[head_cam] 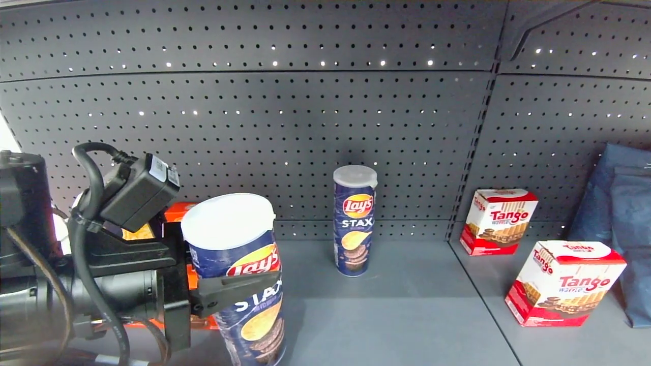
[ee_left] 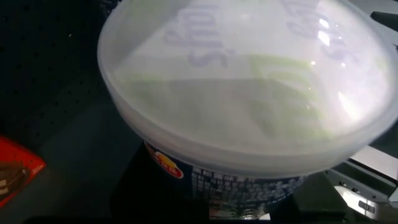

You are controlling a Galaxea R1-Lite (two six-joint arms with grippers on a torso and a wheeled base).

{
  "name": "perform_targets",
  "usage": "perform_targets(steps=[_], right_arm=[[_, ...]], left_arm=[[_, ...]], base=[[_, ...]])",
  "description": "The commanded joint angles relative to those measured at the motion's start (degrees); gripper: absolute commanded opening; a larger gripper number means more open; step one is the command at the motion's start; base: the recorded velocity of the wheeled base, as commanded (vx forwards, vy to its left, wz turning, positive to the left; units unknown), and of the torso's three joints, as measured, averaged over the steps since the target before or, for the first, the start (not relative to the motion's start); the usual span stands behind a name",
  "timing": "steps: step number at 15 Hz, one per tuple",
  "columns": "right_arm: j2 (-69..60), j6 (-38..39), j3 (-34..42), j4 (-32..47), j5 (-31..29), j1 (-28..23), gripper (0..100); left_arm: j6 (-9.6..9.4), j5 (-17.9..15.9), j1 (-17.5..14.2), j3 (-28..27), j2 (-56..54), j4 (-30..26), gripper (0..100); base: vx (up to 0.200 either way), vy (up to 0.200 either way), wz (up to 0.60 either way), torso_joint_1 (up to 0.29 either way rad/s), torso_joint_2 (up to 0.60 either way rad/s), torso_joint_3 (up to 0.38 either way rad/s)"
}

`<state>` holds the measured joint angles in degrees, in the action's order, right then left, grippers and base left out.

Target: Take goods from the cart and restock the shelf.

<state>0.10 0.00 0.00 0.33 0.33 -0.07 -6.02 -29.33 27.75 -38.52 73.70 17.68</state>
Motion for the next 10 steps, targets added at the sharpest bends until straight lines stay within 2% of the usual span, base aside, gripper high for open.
perform_targets(steps=[1,4,7,8,9,10], right_arm=[[0.08,0.00,0.00,0.02,0.11,-0.01,100],[0.17,-2.02,-0.09,0.11,0.46,0.07,100],[-0.10,-2.11,-0.09,-0.07,-2.26,-0.10,100],[3.68,-0.44,-7.82,-3.14,-1.12,0.60,100],[17.13,6.86,-17.84,-3.84,0.73,2.01,100],[19.59,9.84,-19.86,-5.08,1.25,2.89,100]], left_arm=[[0.05,-0.02,0.03,0.03,0.04,0.08,0],[-0.04,0.15,0.03,0.29,0.04,0.17,0],[0.05,0.15,0.03,0.11,0.04,0.08,0],[0.05,0.33,0.03,0.29,-0.40,0.08,0],[0.40,0.24,0.03,0.20,-1.11,-0.01,0],[1.01,0.41,-0.06,0.03,-1.19,-0.01,0]], base=[[0.000,0.000,0.00,0.000,0.00,0.000],[0.000,0.000,0.00,0.000,0.00,0.000],[0.000,0.000,0.00,0.000,0.00,0.000],[0.000,0.000,0.00,0.000,0.00,0.000],[0.000,0.000,0.00,0.000,0.00,0.000],[0.000,0.000,0.00,0.000,0.00,0.000]])
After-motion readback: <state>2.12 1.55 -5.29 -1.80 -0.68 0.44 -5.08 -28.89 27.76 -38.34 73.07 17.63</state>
